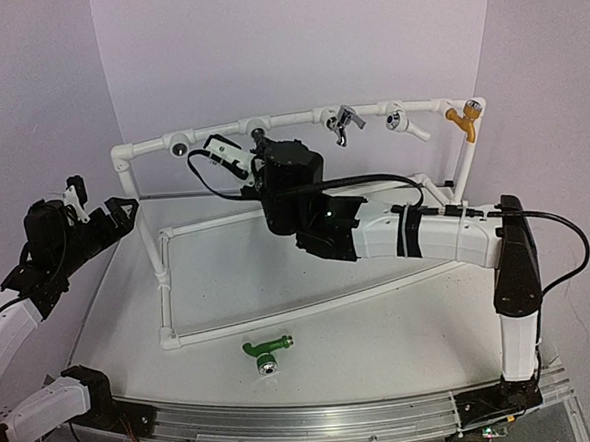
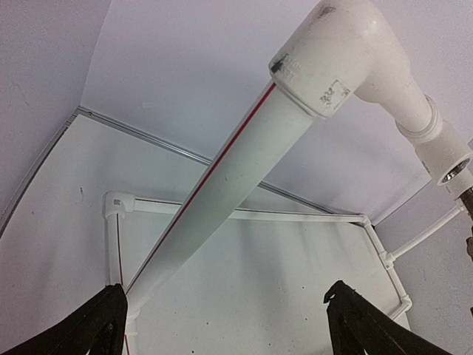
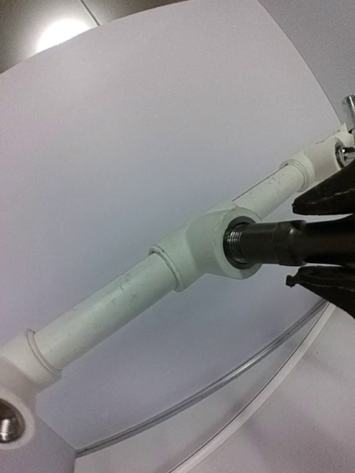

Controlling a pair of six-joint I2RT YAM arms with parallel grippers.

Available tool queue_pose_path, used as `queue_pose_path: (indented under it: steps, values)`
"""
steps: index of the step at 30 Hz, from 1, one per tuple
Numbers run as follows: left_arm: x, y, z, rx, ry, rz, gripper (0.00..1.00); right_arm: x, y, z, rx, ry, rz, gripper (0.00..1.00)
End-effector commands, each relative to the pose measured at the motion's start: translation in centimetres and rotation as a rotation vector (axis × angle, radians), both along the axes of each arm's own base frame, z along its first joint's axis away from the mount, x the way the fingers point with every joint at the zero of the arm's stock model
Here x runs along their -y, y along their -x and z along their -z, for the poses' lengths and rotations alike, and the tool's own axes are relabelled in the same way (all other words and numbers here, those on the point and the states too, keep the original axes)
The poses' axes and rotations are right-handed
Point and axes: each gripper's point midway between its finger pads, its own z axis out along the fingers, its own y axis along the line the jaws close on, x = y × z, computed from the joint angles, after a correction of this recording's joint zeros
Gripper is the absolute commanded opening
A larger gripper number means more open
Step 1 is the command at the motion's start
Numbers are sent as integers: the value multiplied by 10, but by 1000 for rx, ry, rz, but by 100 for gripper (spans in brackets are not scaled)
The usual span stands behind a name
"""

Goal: Install the water faucets

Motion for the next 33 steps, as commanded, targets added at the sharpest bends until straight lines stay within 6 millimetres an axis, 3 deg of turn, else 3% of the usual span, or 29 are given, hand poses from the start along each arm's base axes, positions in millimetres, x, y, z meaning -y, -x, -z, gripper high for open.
queue_pose_path:
  steps: [1, 15, 20, 33]
  values:
    - [2, 4, -17, 44, 8, 16, 96, 26, 4, -54, -27, -466, 3, 0]
    - [3, 12, -19, 61, 16, 31, 96, 52, -5, -52, -197, -1265, -77, 0]
    - [2, 14, -22, 72, 9, 29, 96, 66, -12, -41, -273, -1552, -110, 0]
    - [2, 19, -23, 77, 8, 29, 96, 44, -16, -27, -577, -2110, -314, 0]
